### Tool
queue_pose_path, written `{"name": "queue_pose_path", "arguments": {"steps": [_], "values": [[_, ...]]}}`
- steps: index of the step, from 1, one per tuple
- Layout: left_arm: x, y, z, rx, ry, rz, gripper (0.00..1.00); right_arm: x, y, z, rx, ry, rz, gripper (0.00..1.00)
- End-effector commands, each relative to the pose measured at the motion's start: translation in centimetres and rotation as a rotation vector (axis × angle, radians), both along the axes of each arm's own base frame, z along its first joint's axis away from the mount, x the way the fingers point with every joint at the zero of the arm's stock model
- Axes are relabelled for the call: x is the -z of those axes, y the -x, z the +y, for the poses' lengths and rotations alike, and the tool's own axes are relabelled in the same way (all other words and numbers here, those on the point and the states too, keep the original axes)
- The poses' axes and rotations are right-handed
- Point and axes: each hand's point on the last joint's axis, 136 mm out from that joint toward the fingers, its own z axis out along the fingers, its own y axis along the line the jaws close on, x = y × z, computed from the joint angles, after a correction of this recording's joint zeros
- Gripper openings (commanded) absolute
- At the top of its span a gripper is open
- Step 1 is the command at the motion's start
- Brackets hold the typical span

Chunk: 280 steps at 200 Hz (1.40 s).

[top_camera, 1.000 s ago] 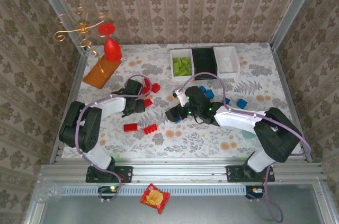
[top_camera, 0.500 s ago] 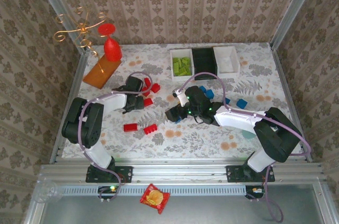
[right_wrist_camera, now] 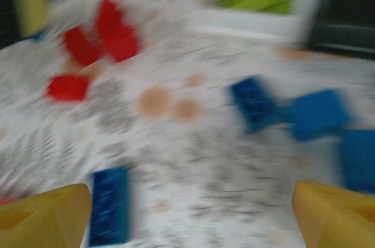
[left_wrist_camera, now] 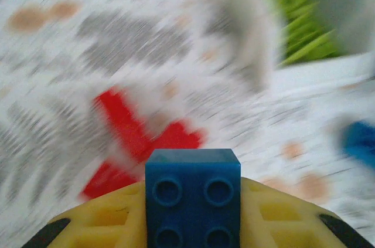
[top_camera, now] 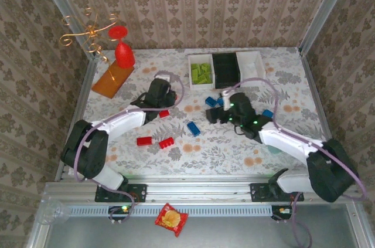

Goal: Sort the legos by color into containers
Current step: Place the lego in the container, then pick up the lego from the center of the table.

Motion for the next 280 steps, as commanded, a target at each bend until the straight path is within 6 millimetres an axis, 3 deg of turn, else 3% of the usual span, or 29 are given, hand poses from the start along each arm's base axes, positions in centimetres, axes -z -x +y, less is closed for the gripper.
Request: {"name": "queue_pose_path", "arguments": {"steps": [1,34,90,121,122,126,136,142,143,165,195,222,247,280], "values": [[-3.6,-1.8,-5.0,0.125,0.059,-0.118,0.32,0.1,-0.6,-5.1,0.242,-0.033,-0.04,0.9],[-5.2,-3.8,-11.8,0.254,0.054,-0.178,0.32,-0.8,0.7,-7.3,0.307,-0.022,-0.122,0.91],[-4.1,-7.9,-20.0,0.379,0.06,-0.204,0.34,-1.8,1.6,-8.3,0.331,-0.031,-0.174,0.92],[-2.2,-10.4,-22.9,0.407,0.044,-0.188,0.34,-1.9,1.8,-8.2,0.321,-0.034,-0.175,0.92],[-2.9,-10.5,-23.1,0.408,0.051,-0.199,0.34,-1.9,1.8,-8.2,0.32,-0.034,-0.174,0.92],[-1.7,-10.7,-23.4,0.413,0.038,-0.181,0.34,-1.9,1.8,-8.2,0.321,-0.033,-0.176,0.92],[-1.3,-11.6,-24.1,0.414,0.031,-0.169,0.35,-1.9,1.8,-8.3,0.324,-0.025,-0.176,0.92],[-1.4,-12.0,-24.5,0.417,0.027,-0.164,0.36,-1.9,1.9,-8.4,0.327,-0.024,-0.179,0.92],[-2.2,-12.2,-24.6,0.416,0.034,-0.176,0.37,-1.9,1.9,-8.4,0.327,-0.022,-0.178,0.92],[-2.7,-13.1,-25.1,0.415,0.018,-0.164,0.48,-2.0,2.1,-8.9,0.345,-0.016,-0.182,0.92],[-4.9,-12.7,-24.2,0.409,0.03,-0.164,0.65,-2.0,2.4,-9.2,0.369,-0.032,-0.159,0.91],[-7.0,-10.2,-20.9,0.388,0.048,-0.131,0.67,-0.9,2.5,-7.9,0.34,-0.003,-0.081,0.89],[-9.4,-6.1,-15.9,0.357,0.122,-0.147,0.71,1.2,2.3,-4.3,0.255,0.048,-0.001,0.89],[-8.0,-1.2,-7.3,0.254,0.19,-0.077,0.74,3.1,1.6,2.8,0.03,0.126,0.026,0.88]]}}
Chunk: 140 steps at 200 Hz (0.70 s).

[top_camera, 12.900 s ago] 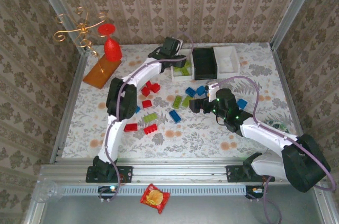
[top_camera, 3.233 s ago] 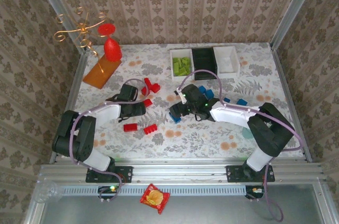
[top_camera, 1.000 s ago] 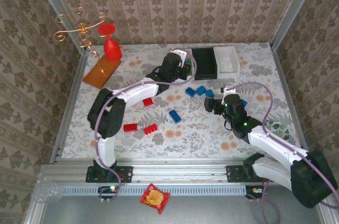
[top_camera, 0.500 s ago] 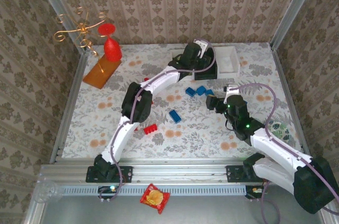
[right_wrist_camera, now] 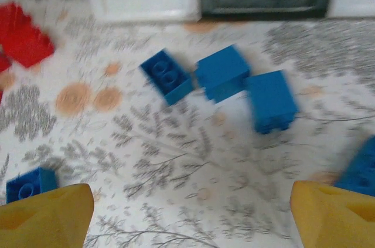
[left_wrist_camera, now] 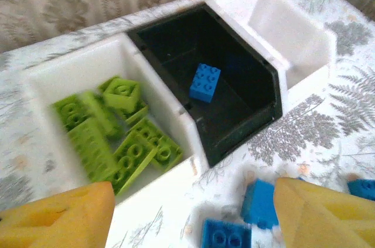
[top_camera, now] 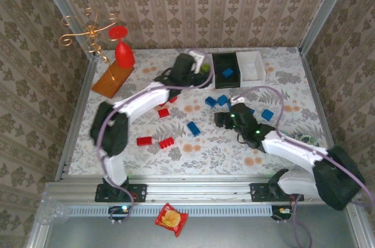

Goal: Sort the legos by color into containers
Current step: Pick up the lego from the center of the table.

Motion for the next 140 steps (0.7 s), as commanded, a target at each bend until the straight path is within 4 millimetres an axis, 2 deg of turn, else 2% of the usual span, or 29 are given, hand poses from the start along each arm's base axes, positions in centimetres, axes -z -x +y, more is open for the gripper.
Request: {"name": "queue_pose_path", "arguments": {"steps": [1,30,54,75,80,94,117,140], "values": [[-1.0,1.9,4.7,-0.074,0.115,0.02,0.74,0.3,-0.5,4.2,-0.129,0.034,0.009,0.88],[0.6,4.6,11.8,-0.202,0.102,0.073,0.76,2.1,0.8,10.1,-0.298,0.069,0.059,0.89],[2.4,6.5,15.5,-0.262,0.078,0.116,0.77,3.7,1.4,12.6,-0.347,0.119,0.098,0.91],[3.8,8.5,16.7,-0.251,0.069,0.162,0.8,5.2,0.9,13.1,-0.343,0.163,0.138,0.89],[4.2,8.6,17.7,-0.269,0.077,0.176,0.81,5.6,0.8,13.2,-0.345,0.179,0.145,0.88],[5.3,9.8,18.2,-0.246,0.102,0.216,0.83,6.3,0.5,13.3,-0.351,0.214,0.166,0.85],[7.1,11.1,19.0,-0.245,0.114,0.27,0.84,7.4,0.3,13.3,-0.358,0.254,0.185,0.76],[7.7,11.4,19.1,-0.249,0.128,0.278,0.85,8.3,0.1,13.6,-0.367,0.274,0.207,0.64]]}}
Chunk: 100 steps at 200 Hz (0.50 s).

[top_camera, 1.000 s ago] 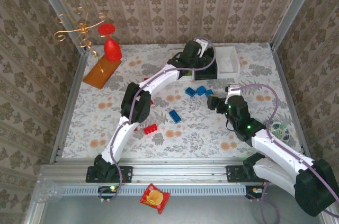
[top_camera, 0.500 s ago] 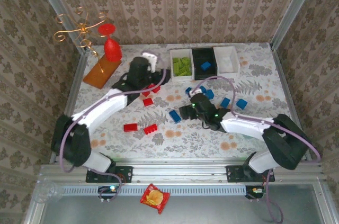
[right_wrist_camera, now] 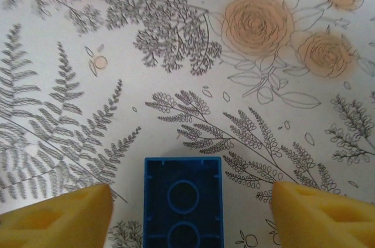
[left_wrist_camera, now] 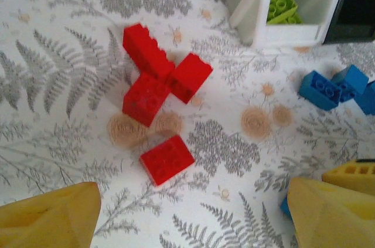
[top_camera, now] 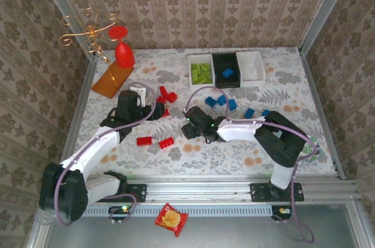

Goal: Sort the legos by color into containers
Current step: Pick up the lego from the center of the table.

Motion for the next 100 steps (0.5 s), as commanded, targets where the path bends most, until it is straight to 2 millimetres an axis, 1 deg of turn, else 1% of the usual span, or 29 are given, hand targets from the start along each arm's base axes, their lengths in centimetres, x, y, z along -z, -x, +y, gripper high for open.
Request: {"name": "queue_pose_path", "arguments": {"steps": [1,18,26,45,59,76,90,100], "values": [[0.6,1.1,-0.5,0.023,0.05,0.039,0.85,0.9,-0.3,-0.3,-0.001,0.055,0.021,0.63],[0.7,1.0,-0.5,0.021,0.055,0.04,0.85,1.4,-0.3,-0.2,-0.002,0.066,0.031,0.54],[0.6,0.9,-0.5,0.02,0.054,0.038,0.85,1.4,-0.3,-0.2,-0.003,0.064,0.032,0.51],[0.6,0.9,-0.4,0.014,0.057,0.037,0.86,0.7,-0.4,-0.4,0.005,0.061,0.017,0.43],[0.6,0.9,-0.5,0.015,0.068,0.033,0.86,-0.8,-0.6,-0.5,0.009,0.04,-0.012,0.38],[0.3,0.9,-0.9,0.022,0.097,0.03,0.86,-3.1,-1.3,-1.2,0.031,-0.003,-0.046,0.37],[-0.3,1.0,-1.7,0.044,0.138,0.019,0.86,-5.5,-2.4,-2.3,0.066,-0.059,-0.082,0.36],[-0.8,1.0,-2.4,0.065,0.167,0.005,0.86,-7.2,-3.7,-3.5,0.106,-0.114,-0.108,0.36]]}}
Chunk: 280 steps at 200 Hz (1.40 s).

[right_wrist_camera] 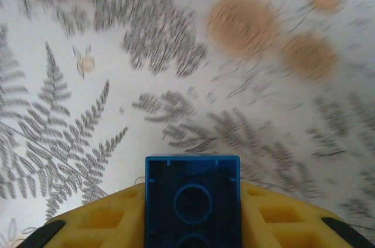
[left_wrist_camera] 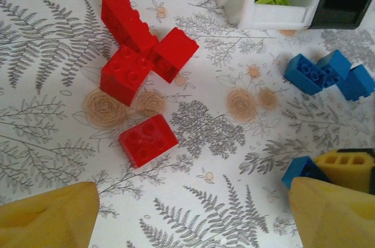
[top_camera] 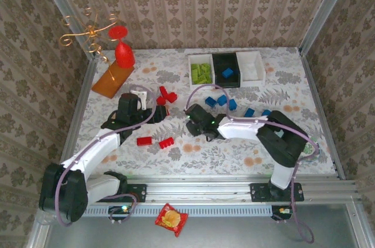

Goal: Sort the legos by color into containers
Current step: Pick up the lego from the center of the table, then place the lego in the container, then pick up the lego from the center of the table.

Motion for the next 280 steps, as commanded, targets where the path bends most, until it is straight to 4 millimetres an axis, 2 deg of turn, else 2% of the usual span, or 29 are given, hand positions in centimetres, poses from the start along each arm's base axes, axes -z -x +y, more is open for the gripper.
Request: {"name": "queue_pose_path", "arguments": {"steps": [1,22,42,49,68,111,129,162,181,192,206,216,226,237,259,280], "values": [[-1.6,0.1,-1.5,0.037,0.099,-0.032,0.86,-5.4,-2.8,-2.4,0.078,-0.114,-0.098,0.36],[-2.6,0.3,-3.4,0.092,0.131,-0.07,0.86,-8.5,-6.3,-5.1,0.18,-0.233,-0.14,0.36],[-3.3,0.1,-4.6,0.121,0.147,-0.094,0.88,-11.0,-10.5,-8.4,0.294,-0.302,-0.216,0.36],[-3.5,0.6,-5.8,0.159,0.153,-0.097,0.88,-11.6,-12.0,-9.5,0.332,-0.316,-0.236,0.36],[-4.0,0.7,-6.9,0.193,0.158,-0.105,0.89,-12.2,-15.8,-11.8,0.412,-0.339,-0.262,0.36],[-4.3,1.1,-8.3,0.227,0.155,-0.105,0.89,-10.9,-23.5,-14.7,0.533,-0.36,-0.259,0.35],[-4.4,1.3,-8.6,0.233,0.156,-0.106,0.89,-9.4,-26.1,-15.4,0.574,-0.366,-0.238,0.36],[-4.5,1.7,-9.0,0.248,0.152,-0.105,0.9,-7.9,-30.0,-16.3,0.622,-0.406,-0.206,0.38],[-4.5,1.9,-9.2,0.258,0.144,-0.102,0.9,-8.3,-31.1,-16.4,0.62,-0.395,-0.201,0.46],[-4.5,1.9,-9.1,0.261,0.136,-0.1,0.9,-9.4,-31.0,-16.5,0.61,-0.387,-0.213,0.53],[-4.2,2.0,-9.0,0.264,0.117,-0.098,0.9,-11.8,-30.1,-16.4,0.577,-0.381,-0.237,0.6],[-4.1,1.9,-8.9,0.265,0.1,-0.099,0.92,-13.2,-28.6,-16.2,0.546,-0.367,-0.247,0.64],[-3.8,2.0,-8.6,0.266,0.084,-0.098,0.92,-13.9,-26.2,-15.4,0.495,-0.357,-0.233,0.66],[-3.3,1.9,-8.3,0.26,0.069,-0.098,0.93,-13.7,-22.7,-13.6,0.424,-0.348,-0.212,0.69],[-2.5,1.4,-7.4,0.233,0.07,-0.091,0.93,-10.2,-15.0,-10.0,0.256,-0.253,-0.174,0.73],[-2.3,0.8,-6.7,0.217,0.092,-0.082,0.93,-7.7,-10.7,-8.3,0.163,-0.171,-0.123,0.74]]}}
